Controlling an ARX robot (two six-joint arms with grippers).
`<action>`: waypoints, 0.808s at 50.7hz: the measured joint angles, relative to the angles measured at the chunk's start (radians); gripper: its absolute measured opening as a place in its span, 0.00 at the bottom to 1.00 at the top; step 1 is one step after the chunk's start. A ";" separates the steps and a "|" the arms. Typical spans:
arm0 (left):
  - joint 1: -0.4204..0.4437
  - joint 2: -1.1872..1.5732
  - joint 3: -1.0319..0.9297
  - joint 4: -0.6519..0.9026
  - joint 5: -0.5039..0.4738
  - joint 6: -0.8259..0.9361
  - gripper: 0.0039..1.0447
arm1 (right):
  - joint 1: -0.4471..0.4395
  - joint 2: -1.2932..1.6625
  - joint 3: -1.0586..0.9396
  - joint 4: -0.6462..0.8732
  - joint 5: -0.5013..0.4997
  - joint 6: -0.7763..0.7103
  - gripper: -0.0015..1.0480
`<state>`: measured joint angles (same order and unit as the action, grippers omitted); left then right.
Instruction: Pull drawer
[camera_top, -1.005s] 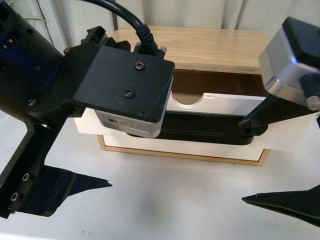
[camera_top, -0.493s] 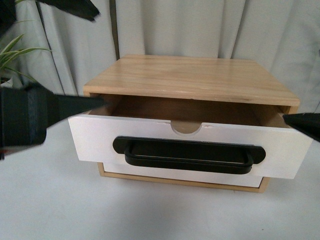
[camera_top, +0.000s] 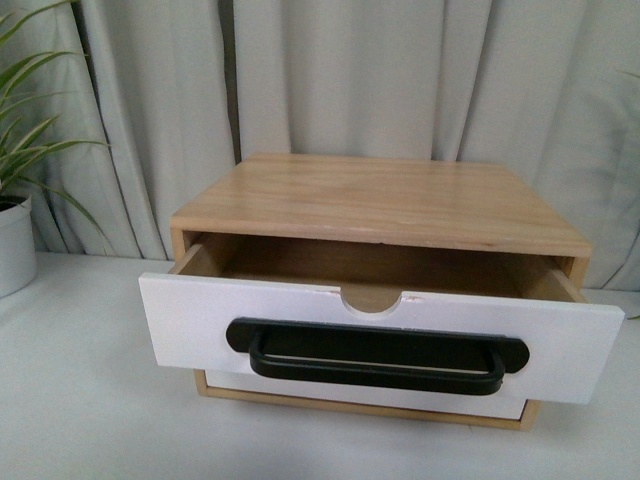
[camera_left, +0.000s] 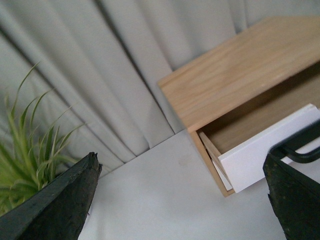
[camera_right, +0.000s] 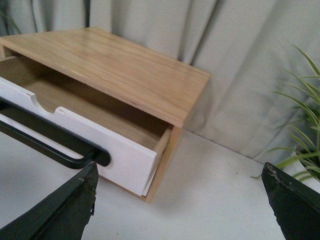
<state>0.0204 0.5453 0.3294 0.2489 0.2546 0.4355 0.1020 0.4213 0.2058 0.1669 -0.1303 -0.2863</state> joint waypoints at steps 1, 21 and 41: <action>0.039 -0.044 -0.022 -0.012 -0.003 -0.045 0.95 | -0.006 -0.039 -0.013 -0.021 0.026 0.013 0.91; 0.261 -0.209 -0.189 -0.010 -0.165 -0.370 0.95 | -0.017 -0.285 -0.097 -0.131 0.216 0.172 0.91; 0.159 -0.314 -0.240 -0.108 -0.084 -0.423 0.32 | -0.098 -0.360 -0.137 -0.179 0.129 0.269 0.32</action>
<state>0.1795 0.2314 0.0898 0.1410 0.1703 0.0124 0.0040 0.0616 0.0692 -0.0120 -0.0010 -0.0174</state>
